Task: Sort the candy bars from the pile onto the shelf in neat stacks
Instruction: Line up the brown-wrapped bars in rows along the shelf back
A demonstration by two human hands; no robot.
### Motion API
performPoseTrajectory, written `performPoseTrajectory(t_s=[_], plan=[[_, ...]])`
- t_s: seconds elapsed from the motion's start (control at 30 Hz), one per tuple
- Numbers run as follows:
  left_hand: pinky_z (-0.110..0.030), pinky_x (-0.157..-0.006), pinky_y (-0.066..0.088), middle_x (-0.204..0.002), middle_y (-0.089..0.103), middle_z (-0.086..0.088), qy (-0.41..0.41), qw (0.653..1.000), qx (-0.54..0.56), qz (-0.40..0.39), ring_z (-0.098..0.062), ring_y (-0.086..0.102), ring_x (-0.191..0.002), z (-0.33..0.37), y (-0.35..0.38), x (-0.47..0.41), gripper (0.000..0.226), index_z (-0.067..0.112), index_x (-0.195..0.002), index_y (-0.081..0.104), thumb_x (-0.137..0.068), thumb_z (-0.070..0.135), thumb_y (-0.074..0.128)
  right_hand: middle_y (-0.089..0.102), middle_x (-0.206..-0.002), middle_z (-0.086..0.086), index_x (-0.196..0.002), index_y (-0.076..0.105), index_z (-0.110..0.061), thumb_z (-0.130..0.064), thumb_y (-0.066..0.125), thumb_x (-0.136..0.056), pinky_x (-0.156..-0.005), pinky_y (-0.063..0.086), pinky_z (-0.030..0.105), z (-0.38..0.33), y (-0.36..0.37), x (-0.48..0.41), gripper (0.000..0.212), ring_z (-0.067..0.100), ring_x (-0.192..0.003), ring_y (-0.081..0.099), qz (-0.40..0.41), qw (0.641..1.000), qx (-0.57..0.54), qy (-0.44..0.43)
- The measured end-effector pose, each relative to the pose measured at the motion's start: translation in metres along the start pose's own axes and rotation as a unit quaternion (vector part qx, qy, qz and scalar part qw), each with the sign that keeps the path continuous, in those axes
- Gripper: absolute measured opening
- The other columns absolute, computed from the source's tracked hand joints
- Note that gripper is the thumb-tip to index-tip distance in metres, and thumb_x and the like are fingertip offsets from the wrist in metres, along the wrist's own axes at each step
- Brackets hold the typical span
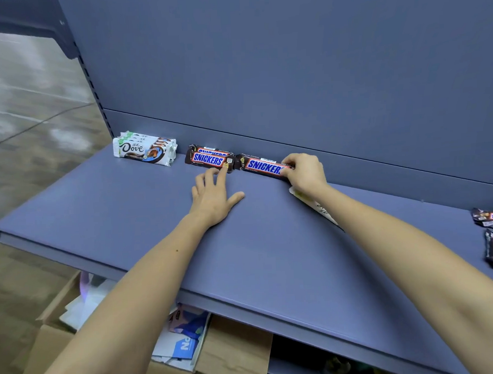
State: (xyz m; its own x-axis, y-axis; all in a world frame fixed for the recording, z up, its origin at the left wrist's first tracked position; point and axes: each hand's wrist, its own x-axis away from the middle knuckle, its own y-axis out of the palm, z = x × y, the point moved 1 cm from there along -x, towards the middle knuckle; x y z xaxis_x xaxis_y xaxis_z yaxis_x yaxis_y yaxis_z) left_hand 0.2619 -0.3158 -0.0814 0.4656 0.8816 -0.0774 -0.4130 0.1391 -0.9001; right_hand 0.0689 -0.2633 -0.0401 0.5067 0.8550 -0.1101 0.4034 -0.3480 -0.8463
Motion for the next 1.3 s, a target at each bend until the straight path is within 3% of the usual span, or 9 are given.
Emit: performPoseTrajectory(t_s=[0.27, 0.4, 0.5, 0.7, 0.87, 1.07, 1.3], plan=[[-0.04, -0.109, 0.018, -0.143, 0.033, -0.005, 0.014, 1.0, -0.022, 0.002, -0.027, 0.021, -0.133, -0.003, 0.004, -0.003, 0.059, 0.018, -0.14, 0.033, -0.092, 0.051, 0.041, 0.062, -0.107, 0.004, -0.104, 0.054, -0.016, -0.022, 0.054, -0.089, -0.066, 0.034, 0.029, 0.004, 0.009, 0.002, 0.016, 0.028, -0.097, 0.055, 0.061, 0.996, 0.047, -0.046], [-0.041, -0.109, 0.018, -0.141, 0.035, -0.005, 0.018, 1.0, -0.021, 0.003, -0.027, 0.023, -0.133, -0.004, 0.004, -0.003, 0.057, 0.019, -0.138, 0.037, -0.092, 0.052, 0.041, 0.048, -0.109, 0.008, -0.106, 0.058, -0.012, -0.009, 0.049, -0.088, -0.063, 0.03, 0.03, 0.007, 0.012, 0.006, 0.019, 0.026, -0.101, 0.043, 0.102, 0.979, 0.11, -0.135], [-0.04, -0.109, 0.018, -0.14, 0.036, -0.004, 0.017, 1.0, -0.015, 0.002, -0.026, 0.022, -0.133, -0.004, 0.003, -0.003, 0.056, 0.018, -0.138, 0.038, -0.092, 0.051, 0.042, 0.049, -0.108, 0.008, -0.108, 0.06, -0.013, -0.007, 0.047, -0.088, -0.063, 0.032, 0.031, 0.011, 0.007, 0.008, 0.025, 0.026, -0.101, 0.044, 0.103, 0.979, 0.091, -0.148], [-0.04, -0.109, 0.018, -0.138, 0.039, -0.004, 0.022, 1.0, 0.002, 0.004, -0.026, 0.02, -0.133, -0.003, 0.002, -0.001, 0.054, 0.017, -0.135, 0.042, -0.092, 0.049, 0.045, 0.055, -0.107, 0.003, -0.105, 0.061, -0.018, -0.026, 0.052, -0.088, -0.071, 0.036, 0.028, 0.035, -0.013, 0.024, 0.021, 0.023, -0.102, 0.053, 0.043, 0.994, 0.059, -0.077], [-0.038, -0.107, 0.016, -0.139, 0.041, -0.004, 0.006, 1.0, 0.008, 0.023, -0.027, 0.021, -0.132, 0.002, -0.002, -0.003, 0.049, 0.019, -0.131, 0.046, -0.091, 0.047, 0.046, 0.056, -0.109, -0.001, -0.111, 0.058, -0.024, -0.056, 0.058, -0.08, -0.072, 0.037, 0.028, 0.052, -0.034, 0.036, 0.044, 0.02, -0.104, 0.052, -0.093, 0.984, 0.153, -0.019], [-0.035, -0.105, 0.018, -0.136, 0.046, -0.001, 0.029, 0.998, 0.047, 0.034, -0.025, 0.023, -0.13, 0.028, 0.001, 0.003, 0.039, 0.02, -0.128, 0.049, -0.093, 0.039, 0.047, 0.062, -0.111, 0.001, -0.113, 0.06, -0.022, -0.044, 0.064, -0.078, -0.071, 0.042, 0.028, 0.05, -0.042, 0.046, 0.041, 0.021, -0.102, 0.054, -0.129, 0.978, 0.165, -0.002], [-0.032, -0.106, 0.025, -0.117, 0.061, 0.006, 0.05, 0.98, 0.189, -0.035, -0.018, 0.032, -0.127, 0.059, 0.008, 0.018, 0.033, 0.02, -0.123, 0.054, -0.094, 0.034, 0.047, 0.057, -0.127, 0.002, -0.129, 0.049, -0.019, -0.042, 0.063, -0.078, -0.084, 0.043, 0.026, 0.039, -0.034, 0.055, 0.058, 0.02, -0.113, 0.053, -0.111, 0.991, 0.049, 0.054]])
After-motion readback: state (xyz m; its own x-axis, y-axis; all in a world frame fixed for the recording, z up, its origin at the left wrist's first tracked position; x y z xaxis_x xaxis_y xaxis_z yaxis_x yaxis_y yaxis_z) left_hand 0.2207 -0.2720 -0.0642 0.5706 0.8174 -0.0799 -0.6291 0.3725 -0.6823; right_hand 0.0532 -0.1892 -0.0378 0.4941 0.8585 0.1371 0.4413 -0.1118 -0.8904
